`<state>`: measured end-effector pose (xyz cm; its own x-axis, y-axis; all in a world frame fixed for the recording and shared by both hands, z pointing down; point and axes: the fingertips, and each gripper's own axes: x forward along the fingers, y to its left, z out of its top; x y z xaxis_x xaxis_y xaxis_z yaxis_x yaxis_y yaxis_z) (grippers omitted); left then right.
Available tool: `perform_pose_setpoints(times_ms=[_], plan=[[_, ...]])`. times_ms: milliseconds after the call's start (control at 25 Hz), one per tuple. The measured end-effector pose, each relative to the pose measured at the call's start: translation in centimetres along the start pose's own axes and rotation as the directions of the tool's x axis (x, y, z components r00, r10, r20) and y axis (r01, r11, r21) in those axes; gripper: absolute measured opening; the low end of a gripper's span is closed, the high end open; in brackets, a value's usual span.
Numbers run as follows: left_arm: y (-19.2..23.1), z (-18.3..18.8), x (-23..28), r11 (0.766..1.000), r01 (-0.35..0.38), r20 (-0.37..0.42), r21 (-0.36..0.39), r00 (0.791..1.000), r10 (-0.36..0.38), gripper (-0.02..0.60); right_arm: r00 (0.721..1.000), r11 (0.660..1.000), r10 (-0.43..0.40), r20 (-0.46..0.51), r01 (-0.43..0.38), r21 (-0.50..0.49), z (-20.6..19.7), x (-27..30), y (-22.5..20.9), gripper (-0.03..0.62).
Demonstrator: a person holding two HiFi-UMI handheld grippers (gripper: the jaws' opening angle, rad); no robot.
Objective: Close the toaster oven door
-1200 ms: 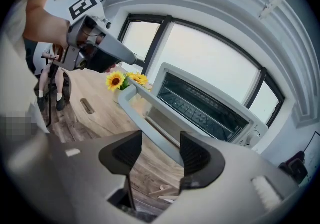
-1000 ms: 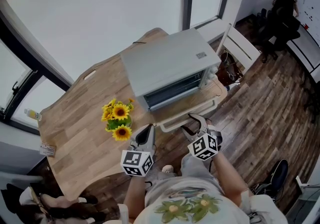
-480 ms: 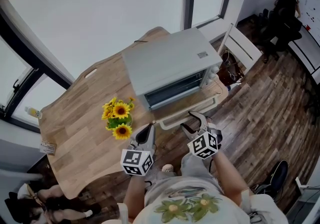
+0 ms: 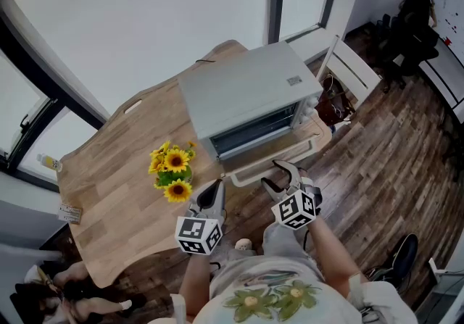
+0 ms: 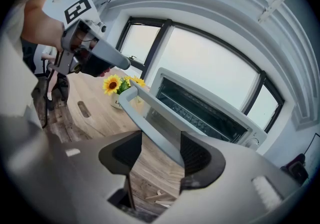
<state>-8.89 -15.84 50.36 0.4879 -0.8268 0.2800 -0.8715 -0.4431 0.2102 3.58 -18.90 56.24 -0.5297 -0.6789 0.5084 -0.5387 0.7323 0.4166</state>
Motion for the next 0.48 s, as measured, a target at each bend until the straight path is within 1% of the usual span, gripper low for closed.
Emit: perform_pose_setpoints(times_ms=[480], plan=[[-0.14,-0.15,-0.02,1.000,-0.011,-0.001,-0.003,1.000,0.011,0.003,1.000,1.000,-0.002,0.023,0.003,-0.005,0.56,0.10,-0.41,0.244]])
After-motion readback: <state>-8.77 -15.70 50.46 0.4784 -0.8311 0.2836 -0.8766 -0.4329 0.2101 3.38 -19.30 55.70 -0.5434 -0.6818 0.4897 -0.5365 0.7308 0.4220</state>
